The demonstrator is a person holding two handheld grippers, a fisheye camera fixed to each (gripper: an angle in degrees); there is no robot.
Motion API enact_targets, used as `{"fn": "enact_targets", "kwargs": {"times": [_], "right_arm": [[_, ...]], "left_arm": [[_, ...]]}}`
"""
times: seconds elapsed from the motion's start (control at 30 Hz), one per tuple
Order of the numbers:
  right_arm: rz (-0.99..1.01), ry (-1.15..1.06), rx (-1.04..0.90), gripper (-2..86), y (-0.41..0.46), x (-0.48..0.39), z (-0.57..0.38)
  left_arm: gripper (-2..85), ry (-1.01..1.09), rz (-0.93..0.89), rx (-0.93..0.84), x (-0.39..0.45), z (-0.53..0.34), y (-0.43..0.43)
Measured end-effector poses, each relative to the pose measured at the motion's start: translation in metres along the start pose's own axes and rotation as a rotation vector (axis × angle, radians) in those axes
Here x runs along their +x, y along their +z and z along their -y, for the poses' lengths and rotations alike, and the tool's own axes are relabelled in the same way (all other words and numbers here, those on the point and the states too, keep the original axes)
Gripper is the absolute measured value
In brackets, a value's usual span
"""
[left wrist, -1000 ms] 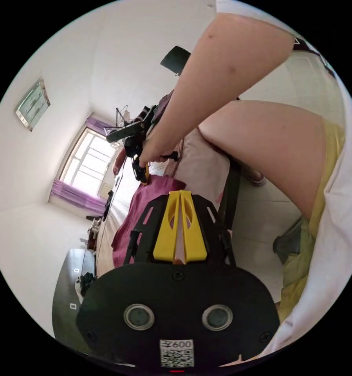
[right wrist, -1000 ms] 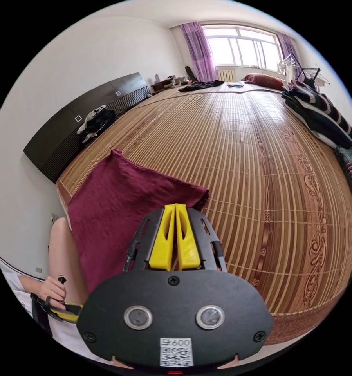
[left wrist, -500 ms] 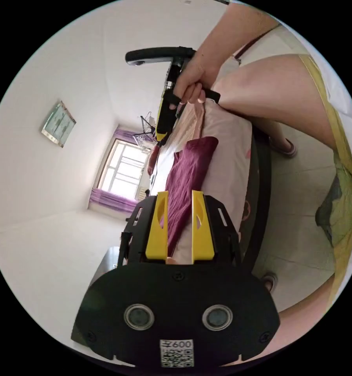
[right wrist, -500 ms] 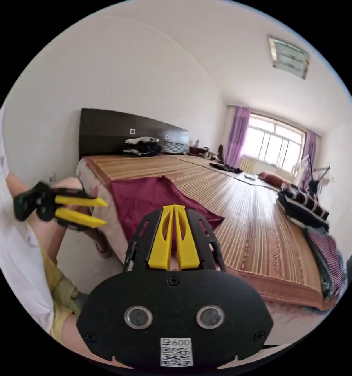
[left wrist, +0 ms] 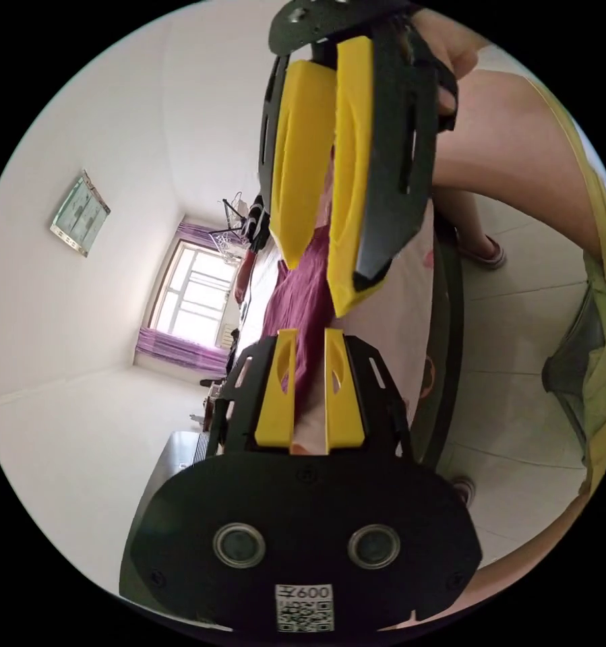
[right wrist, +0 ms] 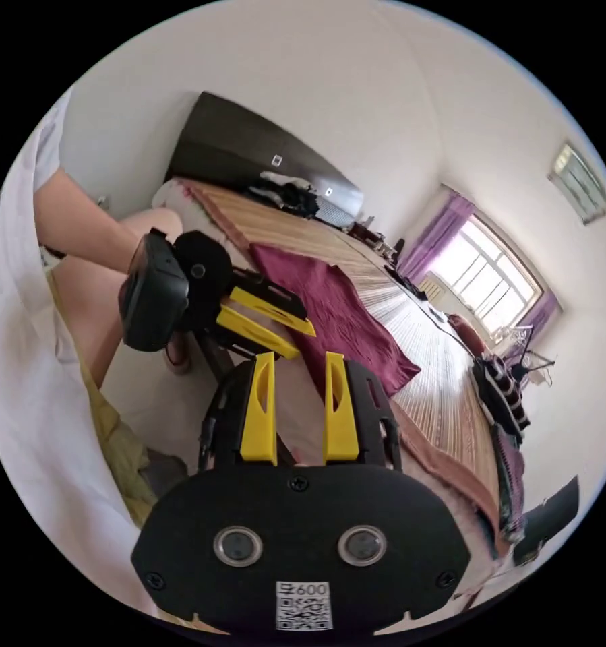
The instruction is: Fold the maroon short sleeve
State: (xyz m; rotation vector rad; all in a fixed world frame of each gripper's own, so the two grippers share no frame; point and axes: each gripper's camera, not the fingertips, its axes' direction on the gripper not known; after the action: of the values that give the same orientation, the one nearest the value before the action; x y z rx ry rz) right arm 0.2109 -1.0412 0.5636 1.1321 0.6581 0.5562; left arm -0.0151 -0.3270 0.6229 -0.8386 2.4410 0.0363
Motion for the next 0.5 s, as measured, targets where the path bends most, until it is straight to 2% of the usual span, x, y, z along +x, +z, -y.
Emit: {"fn": "enact_targets", "kwargs": {"times": [0.1, 0.2, 0.23, 0.27, 0.37, 0.5], "right_arm": [[-0.036, -0.117, -0.115, 10.6, 0.046, -0.018, -0.002], [-0.179, -0.371, -0.248, 10.7, 0.091, -0.055, -0.018], [-0.287, -0.437, -0.258, 10.7, 0.107, -0.069, -0.027], [-0.343, -0.460, -0.248, 10.6, 0.117, -0.077, -0.032], [-0.311, -0.414, -0.209, 10.7, 0.131, -0.083, -0.032], [-0.258, -0.366, -0.254, 9.2, 0.156, -0.081, -0.035]], "left_arm": [[3.0, -0.001, -0.034, -0.006, -0.001, -0.001, 0.011], [2.4, -0.055, -0.042, 0.001, -0.006, -0.005, 0.017], [2.4, -0.069, -0.045, 0.000, -0.008, -0.005, 0.020], [2.4, -0.076, -0.045, -0.001, -0.009, -0.006, 0.022], [2.6, -0.115, -0.033, 0.032, -0.014, -0.014, 0.026], [3.6, -0.244, -0.183, 0.062, -0.042, -0.030, 0.039]]}}
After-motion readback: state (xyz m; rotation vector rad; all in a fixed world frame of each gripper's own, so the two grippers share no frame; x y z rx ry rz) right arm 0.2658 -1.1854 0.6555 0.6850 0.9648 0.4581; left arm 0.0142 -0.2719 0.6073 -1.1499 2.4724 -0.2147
